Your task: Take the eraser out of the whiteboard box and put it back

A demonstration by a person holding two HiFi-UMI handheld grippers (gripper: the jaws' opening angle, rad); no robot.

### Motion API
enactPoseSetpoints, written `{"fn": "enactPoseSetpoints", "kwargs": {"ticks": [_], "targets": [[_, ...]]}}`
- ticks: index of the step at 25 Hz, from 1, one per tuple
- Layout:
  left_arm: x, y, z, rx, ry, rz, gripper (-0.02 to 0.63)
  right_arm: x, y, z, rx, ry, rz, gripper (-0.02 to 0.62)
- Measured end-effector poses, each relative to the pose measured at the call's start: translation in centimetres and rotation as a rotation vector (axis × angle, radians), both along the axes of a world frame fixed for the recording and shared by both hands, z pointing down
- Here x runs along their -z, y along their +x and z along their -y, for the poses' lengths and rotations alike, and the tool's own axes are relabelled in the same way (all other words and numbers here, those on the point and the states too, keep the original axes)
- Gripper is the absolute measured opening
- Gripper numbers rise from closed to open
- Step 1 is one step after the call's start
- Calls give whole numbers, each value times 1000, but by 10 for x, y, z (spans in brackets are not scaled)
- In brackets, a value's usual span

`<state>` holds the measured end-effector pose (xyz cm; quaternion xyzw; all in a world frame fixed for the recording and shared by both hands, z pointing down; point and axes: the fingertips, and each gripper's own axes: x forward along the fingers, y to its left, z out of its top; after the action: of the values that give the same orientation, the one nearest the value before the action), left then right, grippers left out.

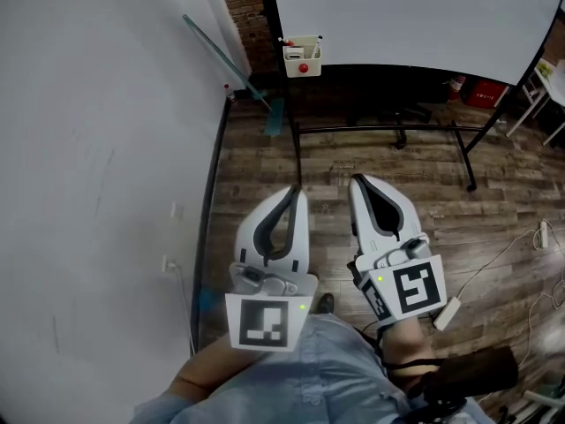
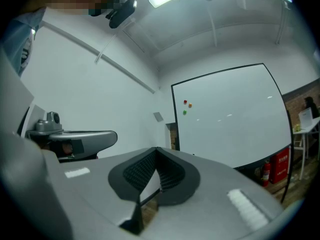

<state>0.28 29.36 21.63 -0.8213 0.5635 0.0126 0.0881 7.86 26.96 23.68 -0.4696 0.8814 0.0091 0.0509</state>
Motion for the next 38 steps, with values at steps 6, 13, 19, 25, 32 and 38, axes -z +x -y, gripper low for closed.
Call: {"fn": "enactPoseSetpoints", "kwargs": {"ticks": [6,13,19,25,32,38], "targets": [[-9,-7,47,-23,-10,-12,5,-5,-6,44,-14,-12,-2,2],[-4,-28,131,-50,-1,-42,5,-2,-28,125,-31,-13,-32,2],[-2,-55,193,-65,-2,-54,5,5,-55,186,-42,-9,-43,2],[0,-77,240,-90,7,-67,5,7,-79,229,-57,-6,-62,2],[-5,-83,269,-126,-4,-66,5,10,-81,255,-98,4,-75,2],[-11,-78,290,-134,-21,-69,5,9,-70,275,-123,3,-73,2]]}}
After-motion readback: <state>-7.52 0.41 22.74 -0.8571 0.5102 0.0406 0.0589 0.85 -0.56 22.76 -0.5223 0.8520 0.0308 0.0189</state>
